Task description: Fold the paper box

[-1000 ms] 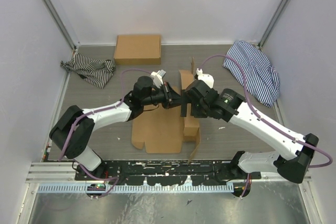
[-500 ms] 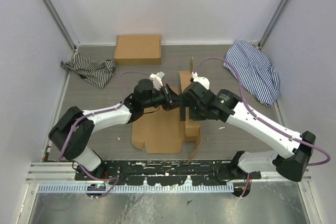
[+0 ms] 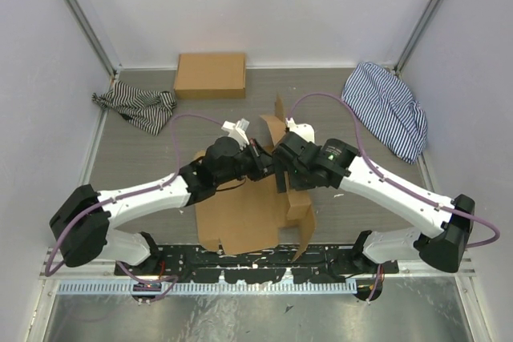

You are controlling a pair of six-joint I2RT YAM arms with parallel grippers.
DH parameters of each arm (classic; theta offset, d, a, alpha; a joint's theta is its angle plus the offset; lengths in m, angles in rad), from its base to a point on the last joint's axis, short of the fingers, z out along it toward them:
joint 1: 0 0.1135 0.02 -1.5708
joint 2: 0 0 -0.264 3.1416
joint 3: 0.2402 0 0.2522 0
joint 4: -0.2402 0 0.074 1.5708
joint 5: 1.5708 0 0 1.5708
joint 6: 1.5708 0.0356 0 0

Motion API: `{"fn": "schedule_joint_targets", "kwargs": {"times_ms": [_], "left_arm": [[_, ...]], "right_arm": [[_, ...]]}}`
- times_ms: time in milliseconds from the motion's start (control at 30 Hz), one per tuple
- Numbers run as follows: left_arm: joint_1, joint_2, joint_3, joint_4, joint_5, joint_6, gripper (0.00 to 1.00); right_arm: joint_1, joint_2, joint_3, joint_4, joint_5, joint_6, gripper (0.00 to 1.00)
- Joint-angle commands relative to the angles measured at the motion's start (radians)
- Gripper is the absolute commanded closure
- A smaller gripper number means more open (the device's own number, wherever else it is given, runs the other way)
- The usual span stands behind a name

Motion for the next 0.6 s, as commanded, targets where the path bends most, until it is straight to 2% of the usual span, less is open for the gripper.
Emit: {"fn": "schedule_joint_targets", "kwargs": {"times_ms": [0, 200, 367, 567], "left_arm": [[-0.031, -0.054, -0.079, -0.035, -0.116, 0.042, 0.92], [-0.037, -0.044, -0.169, 0.089, -0.109, 0.017, 0.91], [-0.043, -0.016, -0.214, 0.188, -0.096, -0.001, 0.91], [-0.045, -0.032, -0.216, 0.160, -0.105, 0.005, 0.89]], "right_arm": [[0.001, -0.049, -0.001, 0.042, 0.004, -0.037, 0.16], [0.003, -0.072, -0.036, 0.102, -0.074, -0.068, 0.18], [0.004, -0.080, -0.050, 0.115, -0.074, -0.080, 0.19], [0.010, -0.064, -0.043, 0.091, -0.054, -0.072, 0.24]]}}
